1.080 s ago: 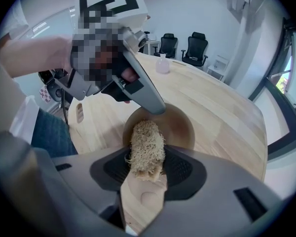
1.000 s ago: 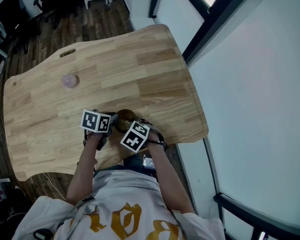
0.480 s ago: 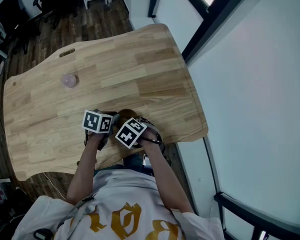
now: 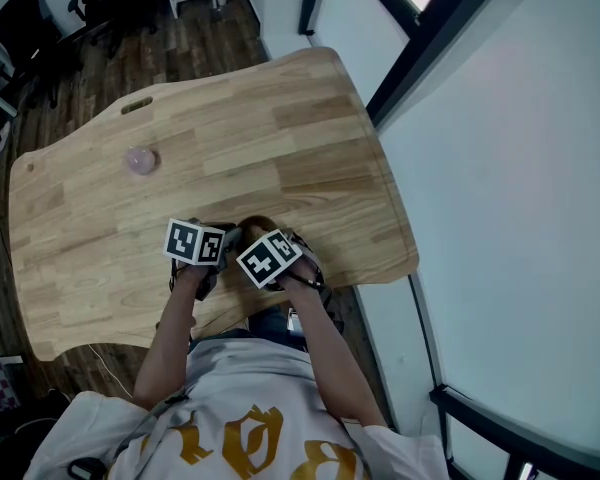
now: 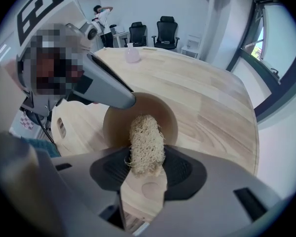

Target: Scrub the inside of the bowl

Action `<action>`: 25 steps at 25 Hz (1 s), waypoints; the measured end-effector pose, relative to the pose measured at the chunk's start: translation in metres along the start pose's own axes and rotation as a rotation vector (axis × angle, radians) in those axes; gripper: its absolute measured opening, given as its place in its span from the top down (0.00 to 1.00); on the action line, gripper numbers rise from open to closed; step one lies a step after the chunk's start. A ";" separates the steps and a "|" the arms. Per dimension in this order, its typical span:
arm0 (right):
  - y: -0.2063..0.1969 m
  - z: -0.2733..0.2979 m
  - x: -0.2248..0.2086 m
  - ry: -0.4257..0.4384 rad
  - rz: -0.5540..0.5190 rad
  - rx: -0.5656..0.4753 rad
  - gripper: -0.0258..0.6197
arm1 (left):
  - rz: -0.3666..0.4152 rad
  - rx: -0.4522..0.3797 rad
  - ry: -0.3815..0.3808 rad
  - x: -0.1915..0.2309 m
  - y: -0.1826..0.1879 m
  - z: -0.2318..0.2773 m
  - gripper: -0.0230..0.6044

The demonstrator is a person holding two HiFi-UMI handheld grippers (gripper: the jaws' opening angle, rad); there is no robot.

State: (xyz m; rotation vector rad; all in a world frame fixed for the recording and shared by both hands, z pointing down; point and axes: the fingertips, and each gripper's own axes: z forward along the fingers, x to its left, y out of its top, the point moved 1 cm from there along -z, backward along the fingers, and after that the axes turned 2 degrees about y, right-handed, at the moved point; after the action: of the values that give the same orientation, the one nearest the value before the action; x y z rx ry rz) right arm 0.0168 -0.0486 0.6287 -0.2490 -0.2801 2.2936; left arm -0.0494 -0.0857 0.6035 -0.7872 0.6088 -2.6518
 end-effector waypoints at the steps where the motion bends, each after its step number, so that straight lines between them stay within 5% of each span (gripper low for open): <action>1: 0.000 0.000 -0.001 -0.001 0.009 -0.004 0.68 | 0.001 -0.001 -0.001 -0.001 0.000 0.000 0.89; 12: 0.004 -0.006 -0.010 0.081 0.215 -0.095 0.68 | -0.004 -0.001 -0.023 -0.002 -0.001 0.002 0.89; 25: 0.010 -0.010 -0.010 0.119 0.253 -0.145 0.68 | -0.044 -0.001 -0.050 0.001 -0.001 0.003 0.89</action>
State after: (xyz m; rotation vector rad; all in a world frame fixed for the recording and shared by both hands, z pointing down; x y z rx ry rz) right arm 0.0193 -0.0617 0.6177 -0.5191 -0.3722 2.4981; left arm -0.0484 -0.0863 0.6068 -0.8735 0.5867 -2.6626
